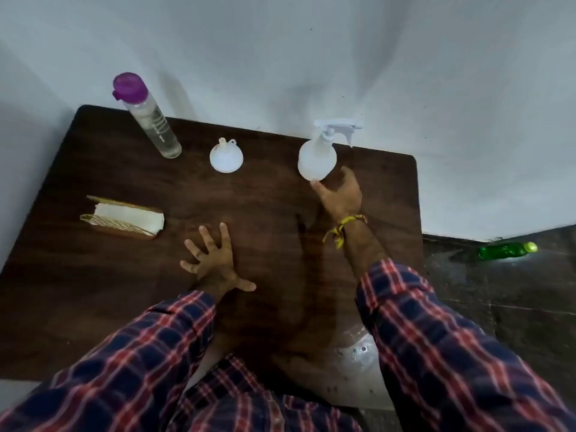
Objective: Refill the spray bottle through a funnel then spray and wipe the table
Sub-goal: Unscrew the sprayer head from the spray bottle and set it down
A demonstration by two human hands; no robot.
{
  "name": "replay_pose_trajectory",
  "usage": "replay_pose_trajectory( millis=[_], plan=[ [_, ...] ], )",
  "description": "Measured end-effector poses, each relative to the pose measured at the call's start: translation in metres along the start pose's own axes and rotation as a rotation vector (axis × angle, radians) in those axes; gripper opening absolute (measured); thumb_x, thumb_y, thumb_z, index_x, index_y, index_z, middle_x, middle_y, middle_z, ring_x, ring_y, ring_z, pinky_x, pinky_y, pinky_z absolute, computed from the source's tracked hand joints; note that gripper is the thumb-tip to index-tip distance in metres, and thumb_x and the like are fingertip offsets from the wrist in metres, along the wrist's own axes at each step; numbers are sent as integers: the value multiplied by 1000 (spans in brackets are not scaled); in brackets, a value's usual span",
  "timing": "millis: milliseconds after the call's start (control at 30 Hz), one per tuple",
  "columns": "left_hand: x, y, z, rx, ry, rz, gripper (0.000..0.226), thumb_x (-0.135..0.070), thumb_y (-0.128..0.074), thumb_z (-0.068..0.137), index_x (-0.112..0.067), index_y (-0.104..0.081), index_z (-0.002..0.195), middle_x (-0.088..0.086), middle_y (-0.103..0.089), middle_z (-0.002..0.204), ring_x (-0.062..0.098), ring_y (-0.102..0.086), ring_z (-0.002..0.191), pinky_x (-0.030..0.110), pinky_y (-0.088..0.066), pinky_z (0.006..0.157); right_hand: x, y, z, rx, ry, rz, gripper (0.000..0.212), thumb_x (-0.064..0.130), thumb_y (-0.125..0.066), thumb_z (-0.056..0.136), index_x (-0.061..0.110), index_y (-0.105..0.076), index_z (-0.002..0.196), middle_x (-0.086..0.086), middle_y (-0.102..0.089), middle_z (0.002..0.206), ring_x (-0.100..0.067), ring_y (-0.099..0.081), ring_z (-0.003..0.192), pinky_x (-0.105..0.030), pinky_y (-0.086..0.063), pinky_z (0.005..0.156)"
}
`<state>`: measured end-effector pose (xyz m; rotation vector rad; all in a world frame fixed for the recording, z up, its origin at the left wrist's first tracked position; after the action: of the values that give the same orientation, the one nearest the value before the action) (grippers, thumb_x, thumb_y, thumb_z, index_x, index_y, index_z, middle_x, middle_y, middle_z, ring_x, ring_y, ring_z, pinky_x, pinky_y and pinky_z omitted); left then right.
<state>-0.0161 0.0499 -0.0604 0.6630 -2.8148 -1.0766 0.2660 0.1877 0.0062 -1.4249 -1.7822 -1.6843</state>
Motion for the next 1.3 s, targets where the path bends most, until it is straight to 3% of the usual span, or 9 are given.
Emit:
replay_pose_trajectory(
  millis=[167, 367, 667, 733, 833, 967, 1067, 1167, 1300],
  plan=[
    [0, -3, 8, 8, 0, -30, 162, -58, -90, 41, -36, 36, 140, 10, 42, 149, 49, 29, 137, 74, -2, 107, 24, -27, 53, 11, 67, 27, 110, 37, -89, 60, 10, -30, 148, -11, -44, 145, -26, -42, 134, -36, -36, 111],
    [3, -9, 18, -3, -10, -25, 162, -57, -91, 40, -37, 35, 140, 10, 43, 149, 49, 29, 137, 74, -1, 107, 21, -44, 67, -30, 162, 32, 84, 39, -86, 62, 12, -52, 134, -7, -56, 130, -24, -51, 121, -41, -42, 106],
    [3, -1, -6, -32, -42, -62, 158, -61, -88, 43, -37, 33, 142, 7, 36, 153, 45, 23, 141, 71, -5, 109, -20, -5, -64, 30, 206, 11, 60, 35, -86, 68, 13, -64, 119, 1, -63, 116, -14, -56, 108, -26, -43, 93],
    [-4, 5, -22, -113, -118, -186, 152, -61, -86, 46, -37, 26, 146, 6, 23, 159, 39, 14, 146, 67, -12, 112, -41, -1, -104, 71, 130, 7, 61, 45, -83, 68, 20, -64, 120, 4, -65, 117, -15, -58, 110, -32, -47, 95],
    [-36, 11, -60, -156, -405, -612, 126, -54, -85, 58, -29, -7, 154, 4, -20, 159, 23, -25, 145, 46, -32, 114, -64, -4, -148, 131, 95, -36, 66, 59, -78, 65, 27, -64, 121, 6, -65, 116, -15, -59, 108, -39, -50, 94],
    [-66, 17, -117, -19, -689, -1030, 61, -21, -78, 80, -15, -53, 135, 0, -67, 122, 6, -63, 111, 18, -52, 87, -62, -11, -189, 197, 193, -78, 65, 64, -74, 64, 33, -64, 120, 14, -63, 113, -6, -55, 107, -33, -49, 94],
    [-59, 33, -133, -97, -736, -1098, 27, -15, -71, 86, -13, -66, 113, 0, -74, 103, 16, -70, 99, 23, -56, 79, -50, -15, -208, 251, 196, -66, 71, 65, -73, 60, 33, -62, 123, 7, -60, 112, -9, -54, 107, -34, -48, 95],
    [-53, 49, -138, -116, -755, -1082, 26, -22, -70, 87, -20, -66, 113, -5, -73, 105, 12, -69, 101, 26, -57, 82, -36, -11, -218, 301, 222, 3, 67, 56, -81, 63, 35, -60, 124, 8, -60, 114, -9, -56, 108, -31, -48, 94],
    [-45, 65, -143, -124, -736, -1245, 21, -23, -65, 91, -21, -67, 112, -1, -73, 105, 16, -68, 101, 32, -58, 81, -28, 8, -228, 391, 70, 385, 69, 50, -81, 66, 28, -58, 127, 0, -63, 123, -11, -63, 105, -24, -56, 79]
  ],
)
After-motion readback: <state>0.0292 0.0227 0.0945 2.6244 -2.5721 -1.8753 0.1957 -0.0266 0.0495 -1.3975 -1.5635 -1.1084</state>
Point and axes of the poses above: each hand's wrist, its own z-axis towards the middle knuckle, its own y-axis out of the back of the hand, x = y × z, the point moved 8 cm from there along z, towards the middle knuckle
